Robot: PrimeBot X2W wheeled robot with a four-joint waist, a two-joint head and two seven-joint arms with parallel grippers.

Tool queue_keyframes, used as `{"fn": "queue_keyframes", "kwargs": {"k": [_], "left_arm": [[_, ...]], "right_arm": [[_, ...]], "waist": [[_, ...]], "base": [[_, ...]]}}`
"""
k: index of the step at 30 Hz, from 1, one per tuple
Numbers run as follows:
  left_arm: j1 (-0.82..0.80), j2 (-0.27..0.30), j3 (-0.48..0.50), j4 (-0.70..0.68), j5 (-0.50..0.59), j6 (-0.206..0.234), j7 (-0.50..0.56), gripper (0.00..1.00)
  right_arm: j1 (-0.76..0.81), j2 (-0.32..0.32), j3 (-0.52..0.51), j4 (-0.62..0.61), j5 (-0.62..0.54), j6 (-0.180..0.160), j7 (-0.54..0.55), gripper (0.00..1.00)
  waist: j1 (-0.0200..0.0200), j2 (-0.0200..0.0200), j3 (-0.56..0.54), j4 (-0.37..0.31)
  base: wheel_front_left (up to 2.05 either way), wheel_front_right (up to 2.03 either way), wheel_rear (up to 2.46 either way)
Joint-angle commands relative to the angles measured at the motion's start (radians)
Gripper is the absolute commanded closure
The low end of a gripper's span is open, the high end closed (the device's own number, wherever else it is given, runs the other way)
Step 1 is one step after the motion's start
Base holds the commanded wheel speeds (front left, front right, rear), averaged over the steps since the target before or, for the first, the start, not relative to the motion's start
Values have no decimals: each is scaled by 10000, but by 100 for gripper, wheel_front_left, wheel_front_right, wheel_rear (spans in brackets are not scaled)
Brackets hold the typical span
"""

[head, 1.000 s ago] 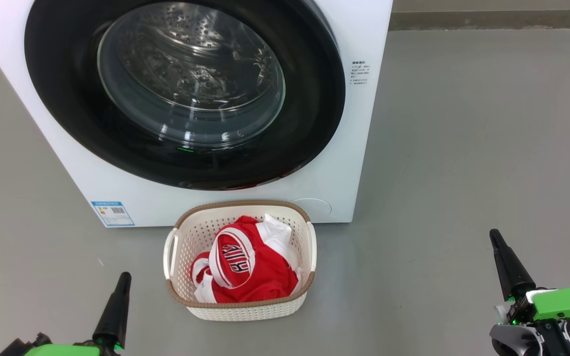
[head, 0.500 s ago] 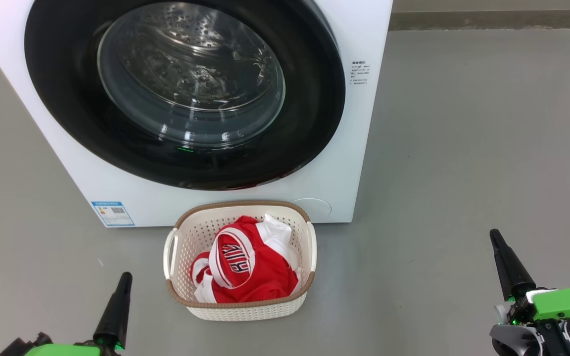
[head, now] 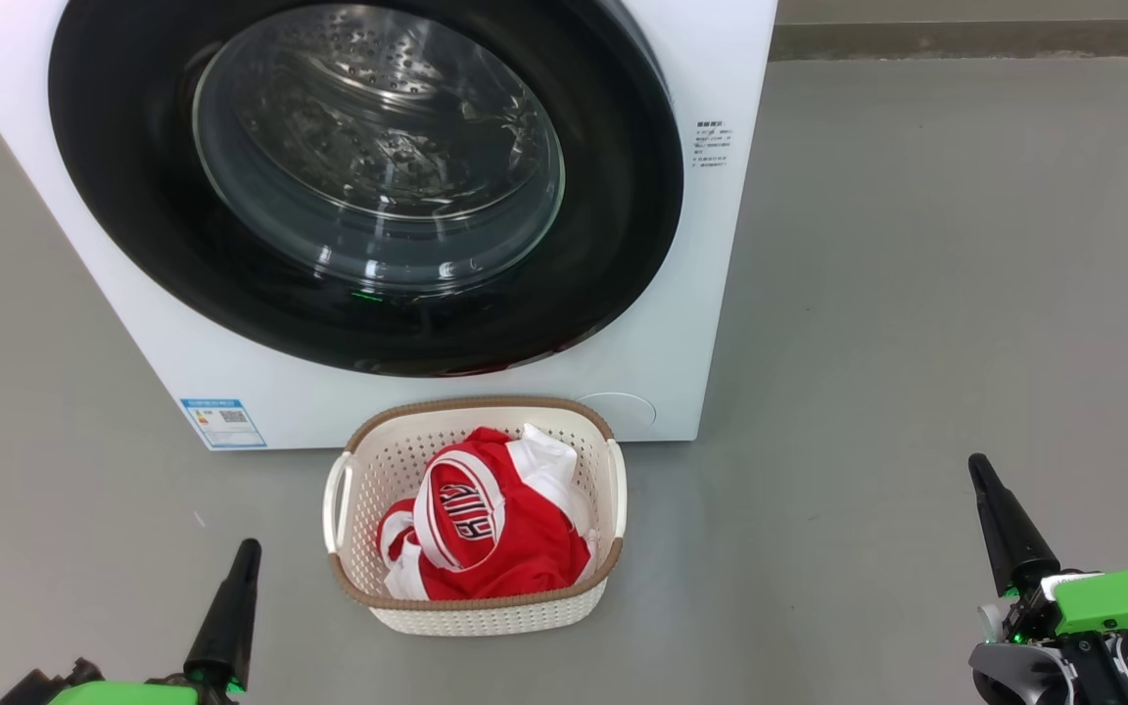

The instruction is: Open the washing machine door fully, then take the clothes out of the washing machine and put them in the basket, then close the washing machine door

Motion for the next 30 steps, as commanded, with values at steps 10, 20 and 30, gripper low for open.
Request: {"fn": "queue_keyframes", "kwargs": {"k": [10,20,30], "left_arm": [[-413,84,366,-208,27,-73,53,100],[-413,80,372,-208,32,-73,58,100],[-414,77,377,-208,36,-73,62,100]], "right_arm": [[-426,-56,140,-244,-98,-7,52,100],[-427,-48,127,-243,-108,-7,62,100],[-428,-41,117,-243,-117,-7,71,100]], "waist": [[0,-1,0,0],[0,-1,0,0],[0,-1,0,0]], "base": [[0,0,0],[0,0,0],[0,0,0]]}}
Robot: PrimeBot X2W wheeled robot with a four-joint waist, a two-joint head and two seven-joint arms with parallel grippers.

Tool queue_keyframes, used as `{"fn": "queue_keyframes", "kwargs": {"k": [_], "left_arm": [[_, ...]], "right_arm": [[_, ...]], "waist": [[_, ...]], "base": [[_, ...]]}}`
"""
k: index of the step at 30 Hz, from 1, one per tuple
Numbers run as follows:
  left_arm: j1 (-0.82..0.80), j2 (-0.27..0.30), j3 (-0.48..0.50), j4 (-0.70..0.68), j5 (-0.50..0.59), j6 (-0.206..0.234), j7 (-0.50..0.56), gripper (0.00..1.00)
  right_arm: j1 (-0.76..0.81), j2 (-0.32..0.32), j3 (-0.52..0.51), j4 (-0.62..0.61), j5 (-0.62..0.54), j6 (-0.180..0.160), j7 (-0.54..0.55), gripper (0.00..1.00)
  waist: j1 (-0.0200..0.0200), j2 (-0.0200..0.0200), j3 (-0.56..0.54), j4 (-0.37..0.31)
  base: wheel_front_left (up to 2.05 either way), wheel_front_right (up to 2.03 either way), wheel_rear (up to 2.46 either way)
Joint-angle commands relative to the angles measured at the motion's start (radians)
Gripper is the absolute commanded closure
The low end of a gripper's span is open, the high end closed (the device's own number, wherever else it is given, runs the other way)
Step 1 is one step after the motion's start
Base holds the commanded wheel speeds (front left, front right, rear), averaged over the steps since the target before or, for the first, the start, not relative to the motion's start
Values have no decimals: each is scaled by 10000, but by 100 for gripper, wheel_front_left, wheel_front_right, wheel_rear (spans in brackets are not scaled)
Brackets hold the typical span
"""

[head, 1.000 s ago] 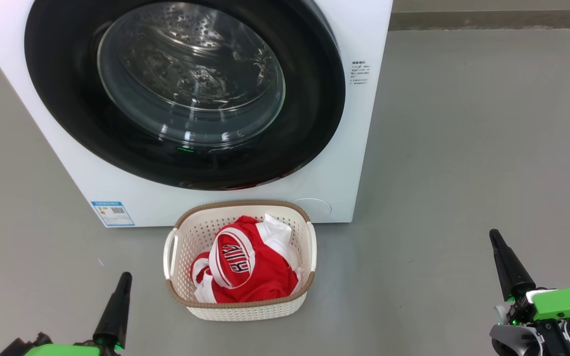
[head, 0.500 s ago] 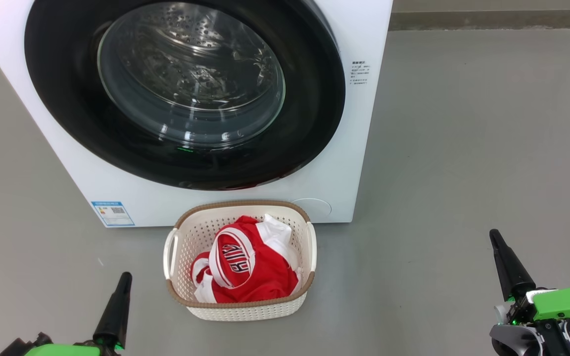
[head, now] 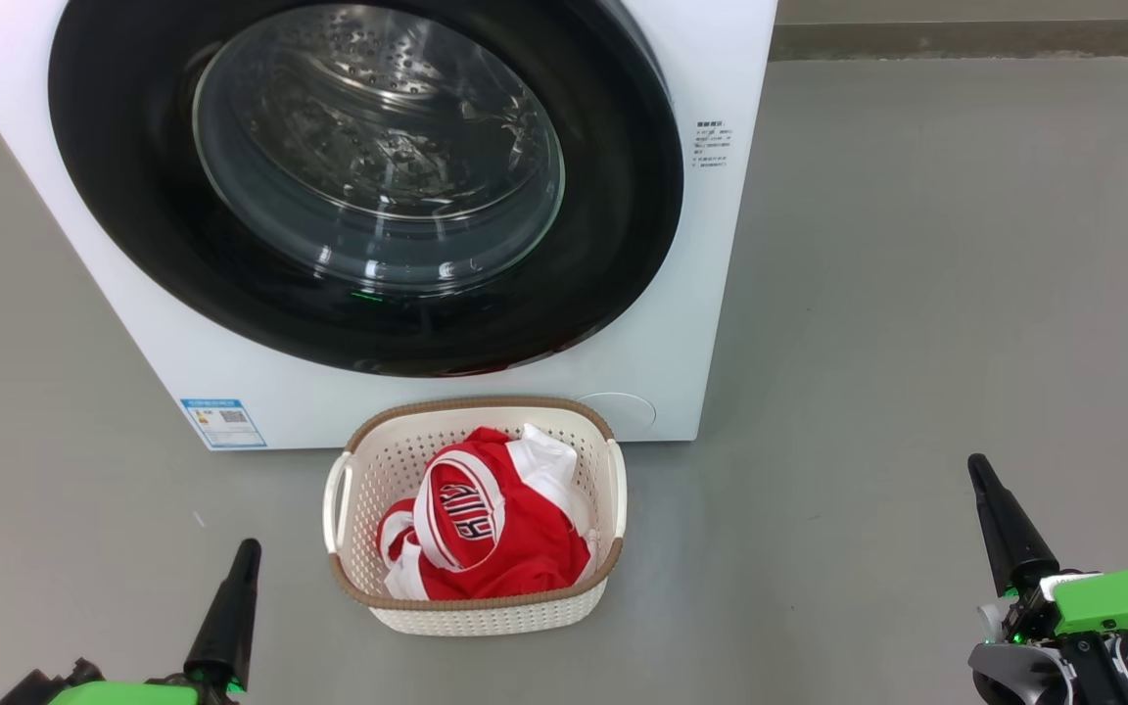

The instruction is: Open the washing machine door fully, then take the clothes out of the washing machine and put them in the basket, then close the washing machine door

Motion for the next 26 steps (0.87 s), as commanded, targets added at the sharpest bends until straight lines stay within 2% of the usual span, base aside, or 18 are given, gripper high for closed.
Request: {"fn": "queue_keyframes", "kwargs": {"k": [1,26], "left_arm": [[-414,95,360,-208,37,-73,62,100],[-415,89,370,-208,44,-73,70,100]], "right_arm": [[-428,-71,142,-245,-60,-7,58,100],[-430,-57,122,-244,-77,-7,74,100]], "waist": [[-1,-1,0,0],[-1,-1,0,0]], "base": [[0,0,0],[0,0,0]]}}
